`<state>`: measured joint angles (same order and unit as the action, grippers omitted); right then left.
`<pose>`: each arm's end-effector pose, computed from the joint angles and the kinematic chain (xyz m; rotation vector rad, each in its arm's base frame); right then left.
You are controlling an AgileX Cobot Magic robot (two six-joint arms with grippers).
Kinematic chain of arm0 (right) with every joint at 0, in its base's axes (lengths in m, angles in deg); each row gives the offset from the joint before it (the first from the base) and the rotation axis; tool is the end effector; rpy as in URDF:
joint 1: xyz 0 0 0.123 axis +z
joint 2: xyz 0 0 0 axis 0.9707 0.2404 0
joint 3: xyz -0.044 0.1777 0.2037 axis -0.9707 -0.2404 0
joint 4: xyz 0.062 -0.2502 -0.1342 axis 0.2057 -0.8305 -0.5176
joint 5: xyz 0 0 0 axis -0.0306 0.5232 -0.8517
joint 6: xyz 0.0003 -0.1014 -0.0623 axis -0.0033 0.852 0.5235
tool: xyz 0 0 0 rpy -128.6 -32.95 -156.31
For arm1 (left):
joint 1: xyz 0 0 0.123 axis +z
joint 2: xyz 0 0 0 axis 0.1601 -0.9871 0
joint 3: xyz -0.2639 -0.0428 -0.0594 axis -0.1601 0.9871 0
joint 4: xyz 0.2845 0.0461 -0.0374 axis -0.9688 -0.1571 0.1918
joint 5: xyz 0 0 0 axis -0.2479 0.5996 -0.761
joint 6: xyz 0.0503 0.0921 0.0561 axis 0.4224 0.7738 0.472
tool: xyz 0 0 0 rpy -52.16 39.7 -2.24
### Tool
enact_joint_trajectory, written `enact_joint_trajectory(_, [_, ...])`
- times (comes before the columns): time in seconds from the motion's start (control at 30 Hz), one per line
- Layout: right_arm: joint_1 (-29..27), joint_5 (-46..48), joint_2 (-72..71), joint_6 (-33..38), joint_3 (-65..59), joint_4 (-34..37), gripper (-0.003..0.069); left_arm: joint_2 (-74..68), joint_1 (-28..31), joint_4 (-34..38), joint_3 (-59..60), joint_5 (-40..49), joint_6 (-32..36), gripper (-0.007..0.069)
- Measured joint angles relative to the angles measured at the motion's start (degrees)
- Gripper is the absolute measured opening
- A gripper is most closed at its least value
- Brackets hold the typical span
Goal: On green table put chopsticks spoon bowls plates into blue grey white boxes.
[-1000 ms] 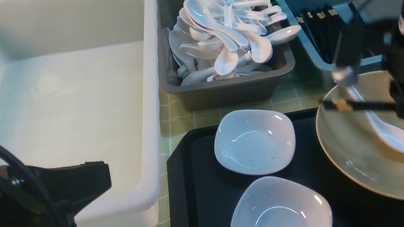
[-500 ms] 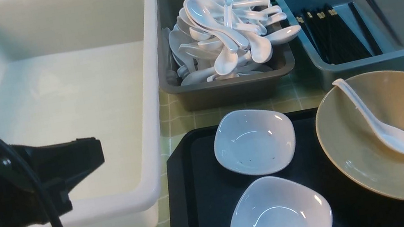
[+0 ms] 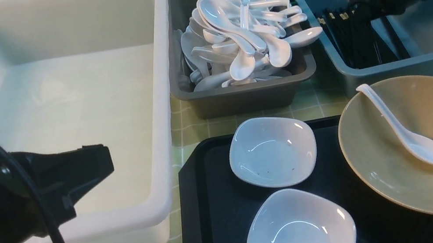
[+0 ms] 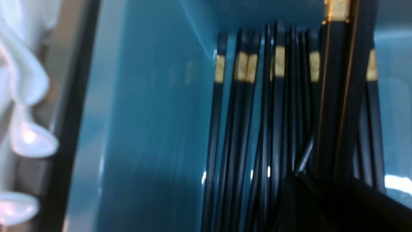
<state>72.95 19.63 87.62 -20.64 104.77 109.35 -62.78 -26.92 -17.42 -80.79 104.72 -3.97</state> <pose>0.5674 -0.0050 0.1830 0.0369 2.3119 0.2648 0.1849 -0.1040 0.3335 0.2926 2.0977 -0.7207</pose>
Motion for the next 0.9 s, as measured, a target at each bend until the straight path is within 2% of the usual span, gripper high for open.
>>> enact_joint_trajectory(0.1, [0.0,2.41,-2.59,2.29,-0.01,-1.04,0.03,0.0,0.0,0.0,0.0,0.0,-0.07,-0.0002])
enact_joint_trajectory(0.23, [0.0,4.48,-8.59,5.97,-2.33,-1.3,0.0405,0.0,0.0,0.0,0.0,-1.1,-0.07,-0.0002])
enact_joint_trajectory(0.3, [0.0,5.27,-12.94,8.04,-4.64,-1.3,0.0435,0.0,0.0,0.06,0.0,-2.56,-0.07,-0.0002])
enact_joint_trajectory(0.57, [1.11,13.94,-34.15,16.78,-19.87,-1.44,0.0455,0.0,0.0,0.16,0.0,-1.58,0.23,-0.0002])
enact_joint_trajectory(0.73, [5.41,12.6,-43.65,21.33,-33.35,-1.39,0.0455,-0.12,0.0,0.11,-2.61,0.69,3.76,-0.0002])
enact_joint_trajectory(0.9, [7.04,9.58,-45.08,21.98,-42.9,-1.32,0.0455,-0.68,0.0,-0.03,-6.99,0.82,7.49,-0.0002])
